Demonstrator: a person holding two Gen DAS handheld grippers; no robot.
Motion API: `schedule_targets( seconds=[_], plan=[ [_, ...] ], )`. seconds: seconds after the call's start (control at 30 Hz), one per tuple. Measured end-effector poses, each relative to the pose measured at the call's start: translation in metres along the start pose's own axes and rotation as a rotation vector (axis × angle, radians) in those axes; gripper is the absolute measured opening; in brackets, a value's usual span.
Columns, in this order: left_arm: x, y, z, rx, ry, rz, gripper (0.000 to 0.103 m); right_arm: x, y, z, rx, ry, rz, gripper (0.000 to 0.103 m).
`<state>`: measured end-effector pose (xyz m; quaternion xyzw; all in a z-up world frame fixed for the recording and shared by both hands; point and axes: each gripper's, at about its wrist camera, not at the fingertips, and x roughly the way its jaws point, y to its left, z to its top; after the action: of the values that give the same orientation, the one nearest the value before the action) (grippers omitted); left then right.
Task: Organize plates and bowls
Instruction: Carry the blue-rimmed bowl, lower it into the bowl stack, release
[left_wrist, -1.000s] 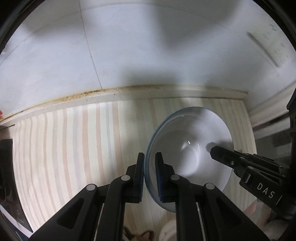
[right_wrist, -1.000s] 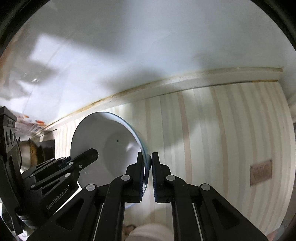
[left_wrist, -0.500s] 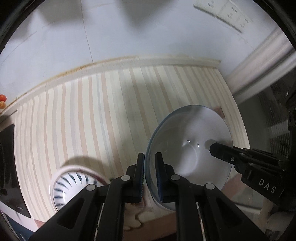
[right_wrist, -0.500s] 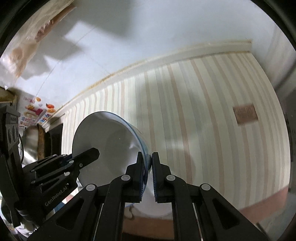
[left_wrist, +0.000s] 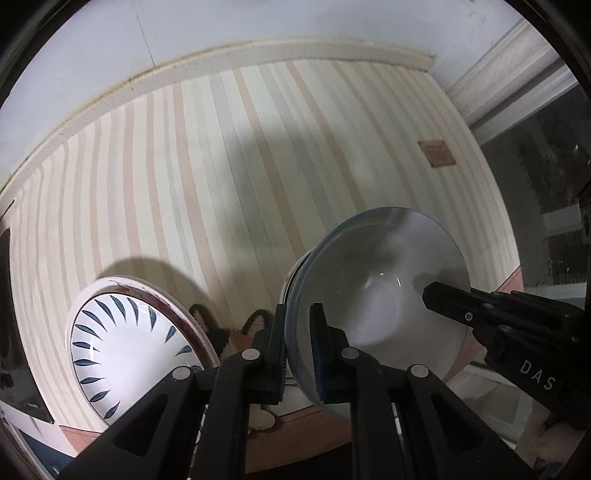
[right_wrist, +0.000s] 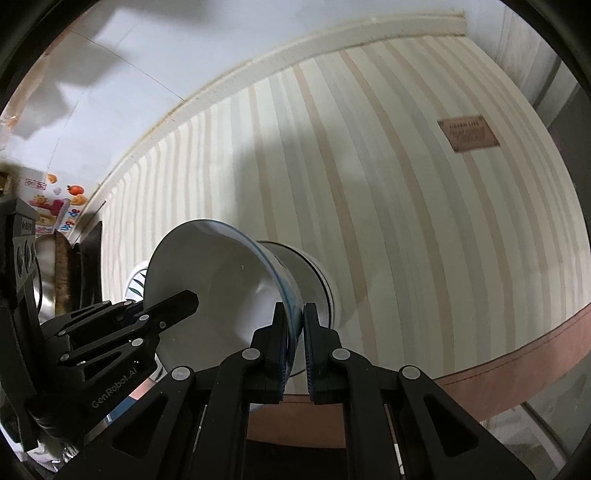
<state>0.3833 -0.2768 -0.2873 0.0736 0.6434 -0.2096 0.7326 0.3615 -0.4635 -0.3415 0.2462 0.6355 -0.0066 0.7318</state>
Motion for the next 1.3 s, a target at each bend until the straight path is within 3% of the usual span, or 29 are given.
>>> schedule_targets(
  seconds=[0.43, 0.97, 1.3],
  plan=[
    [0.02, -0.003, 0.007, 0.038, 0.053, 0.05, 0.01, 0.02, -0.011, 0.003, 0.022, 0.043, -0.014, 0.009],
    [0.03, -0.003, 0.002, 0.05, 0.088, 0.061, 0.01, 0.025, -0.01, 0.013, 0.025, 0.076, -0.057, 0.013],
    [-0.014, -0.004, -0.006, 0.056, 0.032, 0.058, 0.011, -0.001, -0.001, 0.0, 0.006, 0.033, -0.068, 0.016]
  ],
)
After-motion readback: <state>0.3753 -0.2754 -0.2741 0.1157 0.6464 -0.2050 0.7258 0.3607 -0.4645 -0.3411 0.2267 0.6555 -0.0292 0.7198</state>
